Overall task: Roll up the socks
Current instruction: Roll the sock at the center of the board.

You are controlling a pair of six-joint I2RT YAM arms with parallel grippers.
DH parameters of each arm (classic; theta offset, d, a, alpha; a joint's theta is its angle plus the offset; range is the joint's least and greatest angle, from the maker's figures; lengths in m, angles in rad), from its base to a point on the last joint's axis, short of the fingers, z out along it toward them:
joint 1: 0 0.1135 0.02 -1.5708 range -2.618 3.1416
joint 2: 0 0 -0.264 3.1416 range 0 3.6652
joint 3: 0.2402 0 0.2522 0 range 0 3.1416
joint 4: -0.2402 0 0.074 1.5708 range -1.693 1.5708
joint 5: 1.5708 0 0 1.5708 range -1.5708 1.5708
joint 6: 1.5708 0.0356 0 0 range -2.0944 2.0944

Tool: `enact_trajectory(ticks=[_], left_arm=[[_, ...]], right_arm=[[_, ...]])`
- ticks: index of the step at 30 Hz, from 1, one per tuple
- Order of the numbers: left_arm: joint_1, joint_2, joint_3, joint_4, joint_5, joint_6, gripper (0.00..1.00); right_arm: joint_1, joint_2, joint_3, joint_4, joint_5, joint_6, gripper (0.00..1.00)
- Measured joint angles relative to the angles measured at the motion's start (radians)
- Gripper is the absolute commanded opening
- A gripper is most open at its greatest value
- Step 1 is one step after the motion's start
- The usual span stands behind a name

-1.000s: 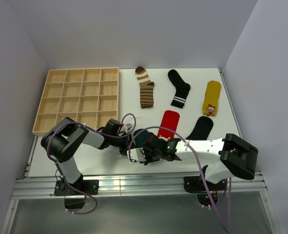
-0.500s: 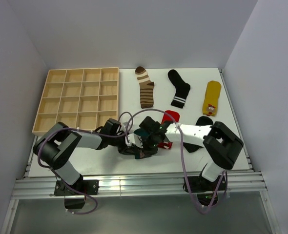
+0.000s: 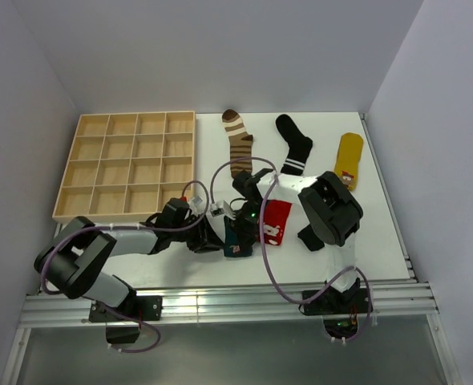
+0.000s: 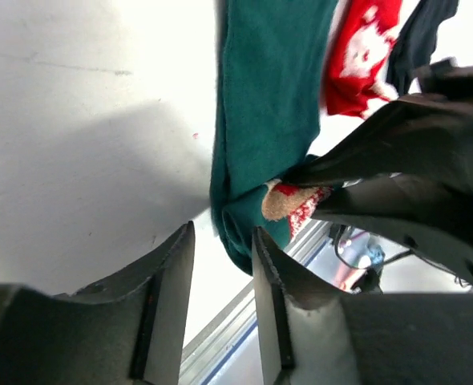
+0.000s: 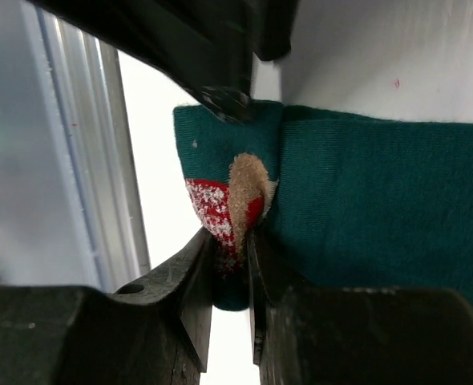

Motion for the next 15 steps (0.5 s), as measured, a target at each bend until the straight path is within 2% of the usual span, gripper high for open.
enact_trajectory(ticks=[9, 15], left_arm=[[-0.027, -0.141, -0.015, 0.031, -0.101, 0.050, 0.48], [-0.089, -0.097, -0.009, 0.127, -0.134, 0.088, 0.48]], right_arm=[[-0.043, 0.140, 0.124, -0.172, -0.068, 0.008, 0.09], [-0.082, 0.202, 0.164, -0.263, -0.108, -0.006, 0.08]])
